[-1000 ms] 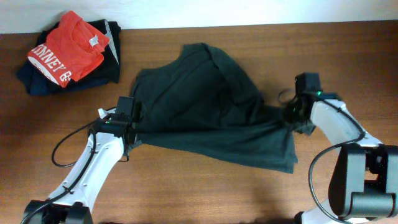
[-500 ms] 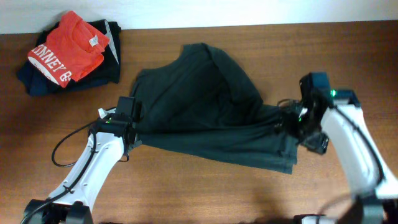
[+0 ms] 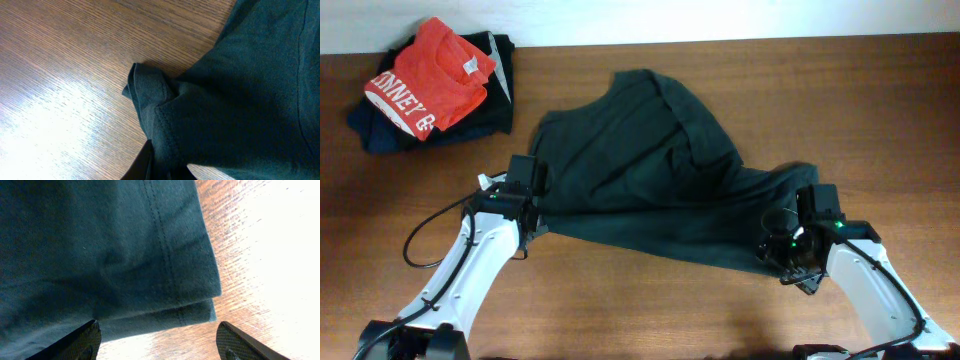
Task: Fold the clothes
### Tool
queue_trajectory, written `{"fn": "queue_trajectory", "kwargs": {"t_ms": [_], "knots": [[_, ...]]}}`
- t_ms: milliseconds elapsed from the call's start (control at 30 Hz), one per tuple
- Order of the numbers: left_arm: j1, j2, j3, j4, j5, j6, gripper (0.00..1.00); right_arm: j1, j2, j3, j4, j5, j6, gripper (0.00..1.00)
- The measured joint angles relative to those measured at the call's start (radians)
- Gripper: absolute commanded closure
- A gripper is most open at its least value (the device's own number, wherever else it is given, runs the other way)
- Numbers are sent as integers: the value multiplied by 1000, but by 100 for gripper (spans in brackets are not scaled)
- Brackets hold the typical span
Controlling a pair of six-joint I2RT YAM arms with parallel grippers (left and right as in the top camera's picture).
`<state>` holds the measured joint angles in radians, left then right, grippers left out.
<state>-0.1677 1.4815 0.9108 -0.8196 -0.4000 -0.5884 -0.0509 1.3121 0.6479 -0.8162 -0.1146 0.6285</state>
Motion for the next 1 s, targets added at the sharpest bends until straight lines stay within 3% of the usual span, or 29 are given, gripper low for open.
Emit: {"fn": "queue_trajectory", "kwargs": {"t_ms": [200,467,700,900,967,1000], "knots": [[0,0,0,0,0,0,92,0,1,-12,-58,-20,-39,23],[0,0,0,0,0,0,93,0,2,-60,59,-27,-29,23],[0,0,0,0,0,0,93,0,3,-65,62,-22,-6,24],[0,0,0,-1,0,0,92,0,97,-40,69,-5,41,46],[0,0,0,0,0,0,92,0,114,-26,96,2,49,69],[0,0,0,0,0,0,93,-1,116,-26,99,7,51,71]]}}
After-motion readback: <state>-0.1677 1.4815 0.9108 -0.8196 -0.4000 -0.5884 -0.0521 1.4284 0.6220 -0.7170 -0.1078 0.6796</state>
